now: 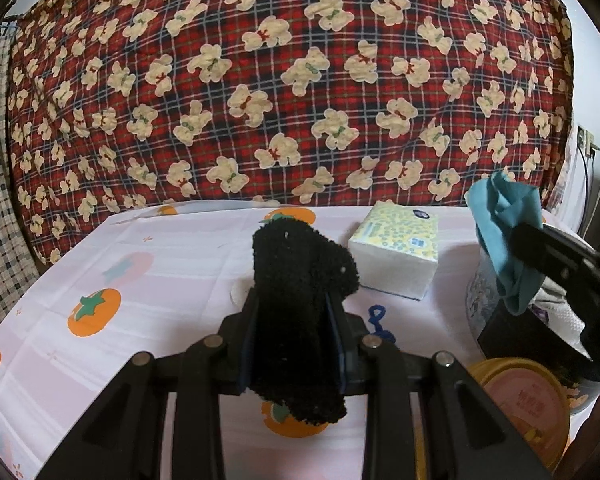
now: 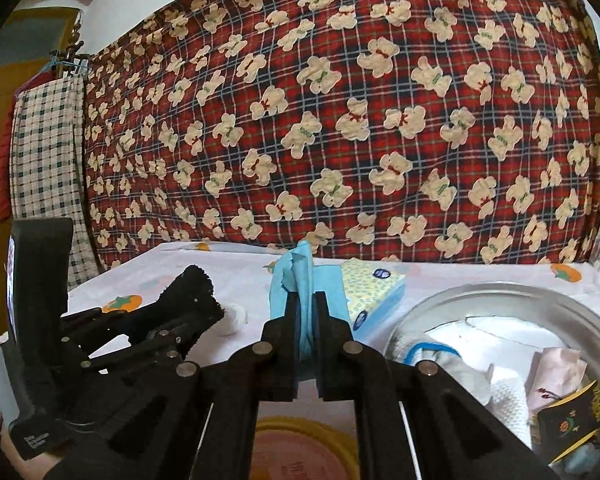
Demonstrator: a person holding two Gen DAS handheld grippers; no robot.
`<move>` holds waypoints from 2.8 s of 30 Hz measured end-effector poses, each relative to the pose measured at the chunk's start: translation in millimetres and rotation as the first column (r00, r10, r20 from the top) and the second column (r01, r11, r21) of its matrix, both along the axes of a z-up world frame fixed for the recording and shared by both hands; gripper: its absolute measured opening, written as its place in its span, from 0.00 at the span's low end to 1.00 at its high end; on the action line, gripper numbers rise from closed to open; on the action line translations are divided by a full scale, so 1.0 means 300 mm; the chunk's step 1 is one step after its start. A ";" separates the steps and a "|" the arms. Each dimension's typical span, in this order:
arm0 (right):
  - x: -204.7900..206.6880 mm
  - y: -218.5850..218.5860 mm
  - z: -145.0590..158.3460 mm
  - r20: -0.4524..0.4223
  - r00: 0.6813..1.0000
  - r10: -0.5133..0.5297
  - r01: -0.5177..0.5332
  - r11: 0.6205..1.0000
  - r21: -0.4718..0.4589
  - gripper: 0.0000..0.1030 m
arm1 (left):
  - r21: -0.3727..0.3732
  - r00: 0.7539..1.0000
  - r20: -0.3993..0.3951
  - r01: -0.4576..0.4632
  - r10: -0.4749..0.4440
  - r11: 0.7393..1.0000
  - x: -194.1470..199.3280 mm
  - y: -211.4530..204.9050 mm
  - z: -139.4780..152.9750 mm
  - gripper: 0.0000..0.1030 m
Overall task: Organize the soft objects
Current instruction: 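Carry the teal cloth in the right tool while the left tool carries the black cloth over the tin, then open both tools to drop the black and teal cloths into the tin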
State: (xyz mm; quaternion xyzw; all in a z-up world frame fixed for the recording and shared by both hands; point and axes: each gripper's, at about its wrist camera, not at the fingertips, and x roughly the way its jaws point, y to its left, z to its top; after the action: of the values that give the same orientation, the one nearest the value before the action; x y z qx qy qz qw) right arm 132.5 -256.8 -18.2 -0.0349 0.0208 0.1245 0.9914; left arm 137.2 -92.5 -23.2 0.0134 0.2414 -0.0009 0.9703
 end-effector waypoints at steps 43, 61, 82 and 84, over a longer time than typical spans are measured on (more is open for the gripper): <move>-0.093 -0.278 0.047 0.125 0.916 -0.381 0.355 0.915 0.191 0.07 | 0.099 0.975 -0.095 0.212 -0.203 0.972 0.026 -0.329 0.190 0.28; -0.111 -0.405 0.035 0.055 0.864 -0.500 0.471 0.842 0.263 0.07 | 0.104 0.938 -0.193 0.311 -0.288 0.945 0.072 -0.517 0.215 0.28; -0.181 -0.499 0.027 0.065 0.803 -0.593 0.534 0.763 0.365 0.72 | 0.057 0.922 -0.210 0.345 -0.327 0.937 0.111 -0.576 0.232 0.71; -0.184 -0.485 0.030 0.082 0.808 -0.583 0.523 0.775 0.354 0.74 | 0.075 0.928 -0.193 0.337 -0.317 0.939 0.098 -0.546 0.240 0.71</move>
State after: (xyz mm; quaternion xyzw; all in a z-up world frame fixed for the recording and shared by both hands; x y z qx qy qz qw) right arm 77.3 -402.4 -9.2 0.1199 -0.0831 -0.1756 0.9736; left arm 166.7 -256.2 48.7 0.1050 0.3212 -0.1510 0.9290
